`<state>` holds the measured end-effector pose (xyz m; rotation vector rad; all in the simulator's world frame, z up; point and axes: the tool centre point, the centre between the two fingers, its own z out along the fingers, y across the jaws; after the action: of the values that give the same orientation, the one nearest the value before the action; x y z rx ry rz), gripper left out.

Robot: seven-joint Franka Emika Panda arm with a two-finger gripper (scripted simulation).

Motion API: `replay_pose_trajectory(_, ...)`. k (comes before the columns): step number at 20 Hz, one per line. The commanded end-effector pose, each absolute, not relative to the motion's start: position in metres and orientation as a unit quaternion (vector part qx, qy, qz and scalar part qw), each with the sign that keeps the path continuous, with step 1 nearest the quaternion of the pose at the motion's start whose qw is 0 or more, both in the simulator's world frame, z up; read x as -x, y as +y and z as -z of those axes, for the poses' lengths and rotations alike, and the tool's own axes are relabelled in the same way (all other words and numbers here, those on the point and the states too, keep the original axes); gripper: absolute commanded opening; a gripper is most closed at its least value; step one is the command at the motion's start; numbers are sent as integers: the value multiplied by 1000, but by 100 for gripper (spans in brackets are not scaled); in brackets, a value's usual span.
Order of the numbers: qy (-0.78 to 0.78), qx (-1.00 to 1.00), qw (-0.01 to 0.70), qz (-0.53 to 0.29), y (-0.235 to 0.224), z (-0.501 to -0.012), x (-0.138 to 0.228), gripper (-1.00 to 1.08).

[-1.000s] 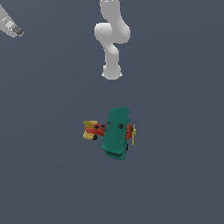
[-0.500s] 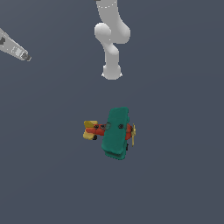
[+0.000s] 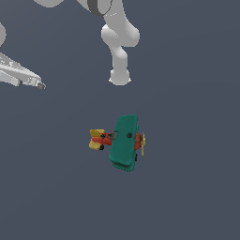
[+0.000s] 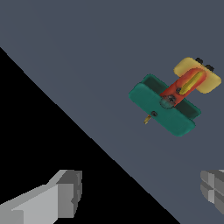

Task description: Pick up the object and move it to a goal position.

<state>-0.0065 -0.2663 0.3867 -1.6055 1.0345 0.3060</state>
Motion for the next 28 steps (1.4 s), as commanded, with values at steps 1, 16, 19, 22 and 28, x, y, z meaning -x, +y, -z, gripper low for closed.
replay_pose_trajectory(1, 448, 673, 568, -152, -263, -365, 1, 108)
replay_pose_trajectory(16, 496, 618, 542, -279, -226, -229, -18, 108)
replay_pose_trajectory(19, 505, 608, 532, -304, -216, -201, -19, 108)
replay_pose_trajectory(22, 514, 598, 520, -328, -205, -173, -19, 108)
replay_pose_trajectory(28, 531, 580, 493, -372, -183, -121, -14, 108)
